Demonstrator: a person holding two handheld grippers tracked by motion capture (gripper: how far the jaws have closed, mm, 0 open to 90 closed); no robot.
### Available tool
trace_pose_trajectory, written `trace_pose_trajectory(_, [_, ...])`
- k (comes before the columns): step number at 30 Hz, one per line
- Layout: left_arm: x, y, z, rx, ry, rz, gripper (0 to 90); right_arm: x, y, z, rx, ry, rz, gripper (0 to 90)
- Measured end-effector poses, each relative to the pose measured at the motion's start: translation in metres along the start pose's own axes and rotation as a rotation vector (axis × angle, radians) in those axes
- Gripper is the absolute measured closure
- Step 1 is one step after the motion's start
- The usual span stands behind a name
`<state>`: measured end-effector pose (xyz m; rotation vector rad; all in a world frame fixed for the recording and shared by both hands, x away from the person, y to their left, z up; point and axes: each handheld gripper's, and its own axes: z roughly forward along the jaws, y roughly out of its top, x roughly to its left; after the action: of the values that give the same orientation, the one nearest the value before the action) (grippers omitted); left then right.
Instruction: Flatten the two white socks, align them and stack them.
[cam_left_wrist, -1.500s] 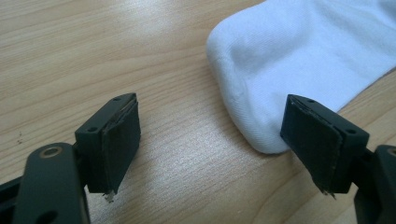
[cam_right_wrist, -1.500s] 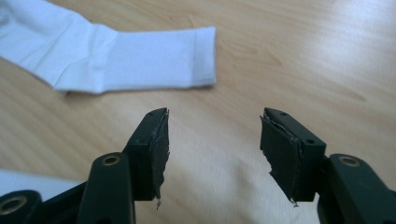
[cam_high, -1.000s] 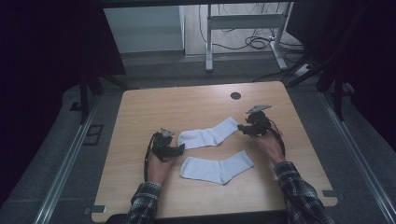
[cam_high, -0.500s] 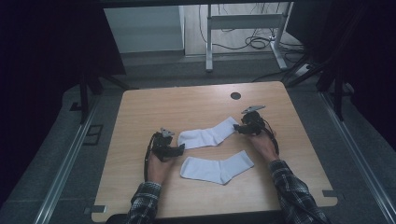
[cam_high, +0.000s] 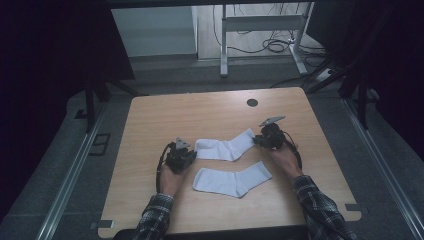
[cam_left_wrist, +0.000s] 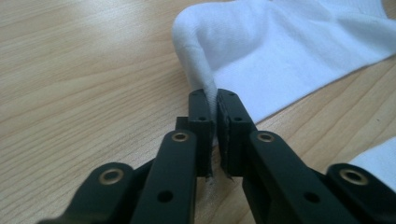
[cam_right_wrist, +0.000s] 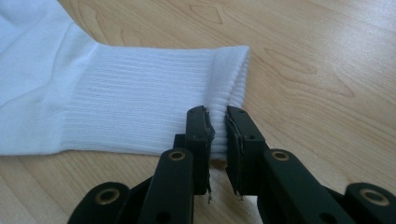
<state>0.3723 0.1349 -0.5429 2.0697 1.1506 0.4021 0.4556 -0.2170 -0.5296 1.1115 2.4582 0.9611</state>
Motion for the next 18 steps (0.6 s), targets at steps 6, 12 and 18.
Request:
trace_pose_trajectory(6, [-0.003, 0.001, 0.0, -0.017, 0.014, 0.0, 86.4, 0.005, -0.002, -0.008, 0.004, -0.006, -0.01, 79.6])
trace_pose_trajectory(12, [-0.009, 0.007, -0.008, -0.05, 0.024, 0.028, 86.5, 0.008, -0.002, -0.023, -0.036, -0.007, -0.01, 80.1])
trace_pose_trajectory(18, [-0.012, 0.011, -0.02, -0.089, 0.011, 0.028, 86.4, 0.014, -0.002, -0.036, -0.058, -0.001, -0.016, 80.2])
